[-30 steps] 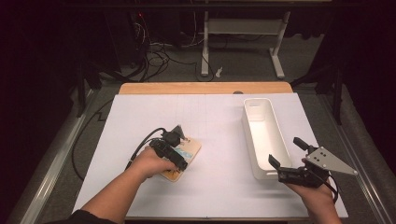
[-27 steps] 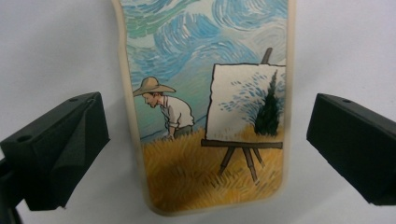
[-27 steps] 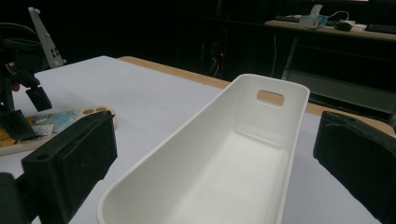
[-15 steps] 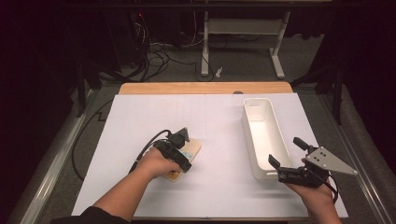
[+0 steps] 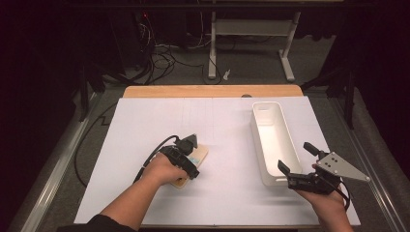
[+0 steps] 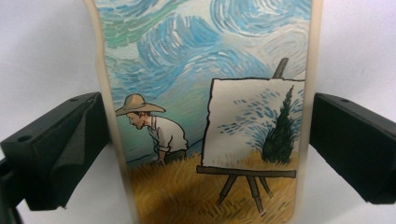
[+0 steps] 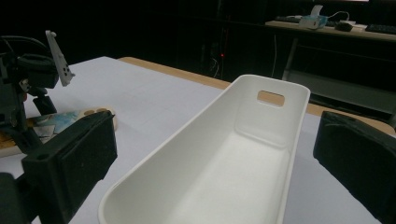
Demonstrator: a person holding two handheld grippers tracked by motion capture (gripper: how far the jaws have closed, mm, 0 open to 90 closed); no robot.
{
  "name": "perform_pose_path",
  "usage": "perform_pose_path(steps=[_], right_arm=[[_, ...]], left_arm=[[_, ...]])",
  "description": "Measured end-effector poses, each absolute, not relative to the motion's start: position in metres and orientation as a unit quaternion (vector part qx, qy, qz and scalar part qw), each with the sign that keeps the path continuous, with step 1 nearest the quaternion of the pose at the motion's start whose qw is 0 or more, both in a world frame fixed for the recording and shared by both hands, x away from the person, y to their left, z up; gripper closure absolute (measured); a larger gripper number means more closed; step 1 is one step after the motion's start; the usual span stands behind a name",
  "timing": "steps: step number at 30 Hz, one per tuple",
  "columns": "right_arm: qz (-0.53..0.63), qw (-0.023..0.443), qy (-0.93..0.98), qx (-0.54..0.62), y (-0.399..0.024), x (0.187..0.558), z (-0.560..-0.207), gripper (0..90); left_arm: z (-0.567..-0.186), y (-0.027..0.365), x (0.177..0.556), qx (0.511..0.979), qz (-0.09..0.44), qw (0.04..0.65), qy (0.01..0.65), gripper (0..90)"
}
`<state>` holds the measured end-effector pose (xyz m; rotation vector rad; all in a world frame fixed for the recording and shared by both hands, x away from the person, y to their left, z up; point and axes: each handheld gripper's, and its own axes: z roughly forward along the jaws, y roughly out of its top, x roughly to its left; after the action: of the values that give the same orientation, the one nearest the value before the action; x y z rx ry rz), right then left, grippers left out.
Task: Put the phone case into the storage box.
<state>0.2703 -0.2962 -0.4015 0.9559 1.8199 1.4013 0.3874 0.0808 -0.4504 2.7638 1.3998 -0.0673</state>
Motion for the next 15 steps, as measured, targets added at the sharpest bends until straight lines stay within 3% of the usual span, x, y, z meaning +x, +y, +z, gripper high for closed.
perform_pose_path(steps=[15], right_arm=[[0.533, 0.32, 0.693, 0.365, -0.2953, 0.2706, -0.4022, 0.0]], left_arm=[[-0.4468, 0.0843, 0.3881, 0.89, -0.023, 0.028, 0.455, 9.2]])
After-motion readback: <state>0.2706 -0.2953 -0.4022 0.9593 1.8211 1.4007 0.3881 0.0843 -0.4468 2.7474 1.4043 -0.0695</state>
